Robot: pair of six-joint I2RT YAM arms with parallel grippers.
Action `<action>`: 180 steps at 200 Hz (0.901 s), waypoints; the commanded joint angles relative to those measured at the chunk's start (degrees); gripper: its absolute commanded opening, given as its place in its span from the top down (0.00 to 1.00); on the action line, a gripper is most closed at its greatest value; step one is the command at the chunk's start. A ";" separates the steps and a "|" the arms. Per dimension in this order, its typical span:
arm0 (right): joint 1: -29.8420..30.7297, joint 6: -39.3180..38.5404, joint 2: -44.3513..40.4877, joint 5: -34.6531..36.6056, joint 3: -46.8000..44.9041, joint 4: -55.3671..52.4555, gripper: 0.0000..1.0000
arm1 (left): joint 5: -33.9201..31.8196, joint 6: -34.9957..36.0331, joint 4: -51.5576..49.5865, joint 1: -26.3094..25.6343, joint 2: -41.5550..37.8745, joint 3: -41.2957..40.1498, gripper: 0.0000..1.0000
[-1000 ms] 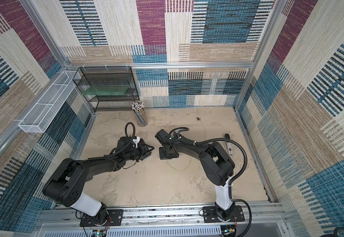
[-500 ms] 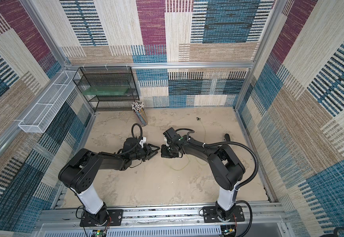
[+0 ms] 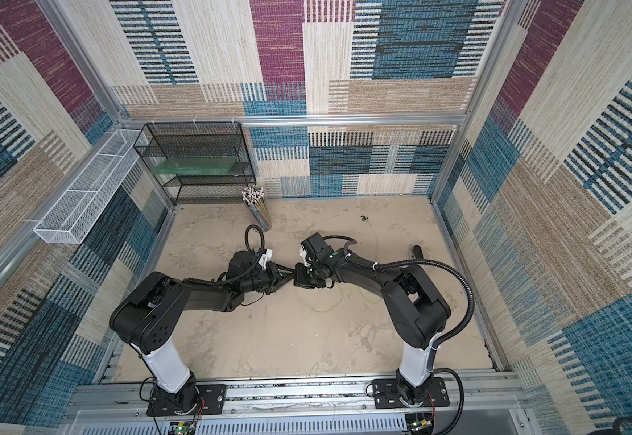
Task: Plug wired earphones into phones
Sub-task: Pick up the wired earphone from the center of the board.
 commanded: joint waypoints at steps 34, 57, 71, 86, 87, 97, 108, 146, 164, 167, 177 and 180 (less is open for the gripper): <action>-0.41 1.05 -0.78 -0.20 -0.72 0.82 1.00 | 0.04 1.18 -0.25 0.02 -0.67 0.14 0.66; -0.40 0.88 -0.95 -0.27 -0.76 0.63 1.00 | 0.04 1.35 -0.42 0.01 -0.49 0.35 0.73; -0.42 0.67 -1.04 -0.39 -0.85 0.76 1.00 | 0.12 1.35 -0.34 0.02 -0.31 0.56 0.74; -0.41 0.75 -1.18 -0.28 -0.92 0.90 1.00 | 0.07 1.18 -0.16 -0.05 -0.21 0.48 0.79; -0.37 0.75 -1.25 -0.28 -0.97 0.88 1.00 | 0.06 1.18 -0.16 -0.01 -0.21 0.50 0.80; -0.45 0.87 -1.30 -0.20 -1.12 0.87 1.00 | 0.04 1.11 -0.31 0.02 -0.28 0.45 0.83; -0.61 0.92 -1.31 -0.32 -1.19 0.89 1.00 | -0.21 1.17 -0.55 -0.05 -0.37 0.31 0.88; -0.78 1.10 -1.89 -0.35 -1.43 1.34 1.00 | -0.21 1.60 -1.30 0.00 -0.37 0.54 0.97; -0.84 1.06 -2.50 -0.44 -1.63 1.77 1.00 | -0.22 1.62 -1.48 -0.03 -0.21 0.80 1.00; -0.91 1.02 -2.67 -0.50 -1.76 1.86 0.98 | -0.13 1.62 -1.47 0.01 -0.11 0.83 1.00; -1.40 0.92 -3.36 -0.65 -2.23 2.06 0.86 | -0.06 1.68 -1.48 -0.06 -0.04 0.91 1.00; -1.65 0.73 -3.68 -0.98 -2.47 2.22 0.81 | -0.04 1.70 -1.48 -0.03 -0.04 1.00 1.00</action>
